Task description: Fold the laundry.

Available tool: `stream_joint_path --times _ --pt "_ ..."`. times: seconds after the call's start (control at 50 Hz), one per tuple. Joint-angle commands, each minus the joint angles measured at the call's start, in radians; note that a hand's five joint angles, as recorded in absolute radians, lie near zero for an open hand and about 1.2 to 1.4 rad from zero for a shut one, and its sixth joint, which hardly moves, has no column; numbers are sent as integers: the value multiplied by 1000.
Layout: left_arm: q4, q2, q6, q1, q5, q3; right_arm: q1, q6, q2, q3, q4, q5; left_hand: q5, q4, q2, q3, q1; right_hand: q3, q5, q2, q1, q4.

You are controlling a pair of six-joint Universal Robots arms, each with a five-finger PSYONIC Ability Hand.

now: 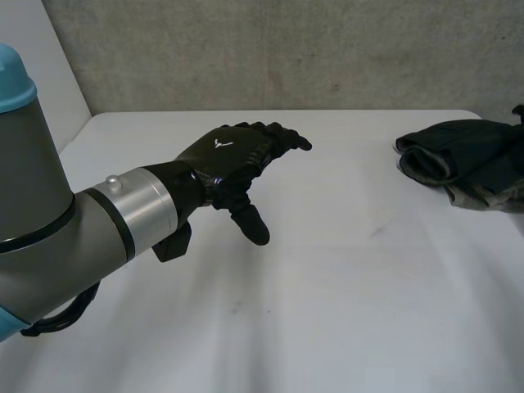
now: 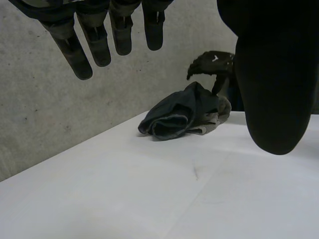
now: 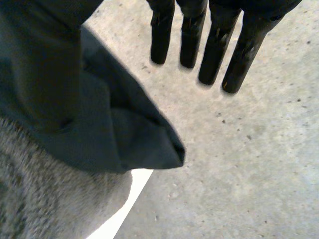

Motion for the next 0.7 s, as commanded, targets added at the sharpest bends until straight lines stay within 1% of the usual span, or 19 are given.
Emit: stream_joint_path --times 0.02,0.08,0.1,0.16,0.18,0.2,0.22,0.24,0.26,0.28,0.3,0.36,0.38,0.42,0.46,0.5,0.58,0.6,0.7 --pt "0 3 -5 -1 -1 1 44 178 -172 37 -2 129 -22 -20 -23 -26 -21 -251 -259 -243 -179 -256" --pt "2 11 -15 -1 -1 3 90 244 -229 37 2 208 -22 -20 -23 -26 -21 -251 -259 -243 -179 -256" --pt "2 15 -19 -1 -1 5 125 271 -263 48 7 256 -22 -20 -23 -26 -21 -251 -259 -243 -179 -256" --pt "15 21 -30 0 -11 6 190 321 -315 88 39 336 -22 -20 -23 -26 -21 -251 -259 -243 -179 -256" --pt "21 23 -32 0 -22 8 210 328 -330 105 50 350 -19 -17 -20 -23 -18 -251 -259 -243 -179 -256" --pt "34 35 -33 5 -49 8 233 332 -349 120 63 364 -22 -20 -23 -26 -21 -251 -259 -243 -179 -256" --pt "43 44 -33 10 -69 8 290 333 -400 155 85 393 -22 -20 -23 -26 -21 -251 -259 -243 -179 -256" --pt "51 54 -33 17 -92 6 321 333 -422 171 91 400 -22 -20 -23 -26 -21 -251 -259 -243 -179 -256" --pt "66 73 -33 35 -140 2 346 335 -441 184 97 406 -25 -23 -25 -29 -24 -251 -259 -243 -179 -256" --pt "74 81 -33 45 -166 0 375 339 -458 198 103 413 -25 -23 -26 -29 -24 -251 -259 -243 -179 -256" --pt "81 90 -33 54 -189 0 427 341 -488 230 114 429 -28 -26 -28 -32 -26 -251 -259 -243 -179 -256" --pt "107 124 -33 95 -281 -9 504 344 -525 283 134 465 -37 -35 -37 -40 -35 -251 -259 -243 -179 -256" --pt "110 133 -33 108 -298 -14 559 347 -554 315 148 507 -37 -35 -37 -40 -35 -251 -259 -243 -179 -256" --pt "123 155 -24 146 -339 -37 607 350 -579 344 159 548 -46 -44 -46 -49 -44 -251 -259 -243 -179 -256" --pt "129 162 -22 172 -349 -52 673 361 -605 382 165 619 -46 -44 -46 -49 -44 -251 -259 -243 -179 -256" --pt "127 166 -21 203 -346 -75 707 367 -619 408 165 666 -46 -44 -46 -49 -44 -251 -259 -243 -179 -256" --pt "126 166 -21 223 -346 -110 753 373 -655 473 166 748 -47 -44 -47 -50 -45 -251 -259 -243 -179 -256" --pt "126 166 -21 223 -346 -114 759 373 -671 494 166 761 -47 -44 -47 -50 -45 -251 -259 -243 -179 -256" --pt "129 167 -27 230 -346 -123 759 371 -688 540 160 769 -47 -44 -47 -50 -45 -251 -259 -243 -179 -256"
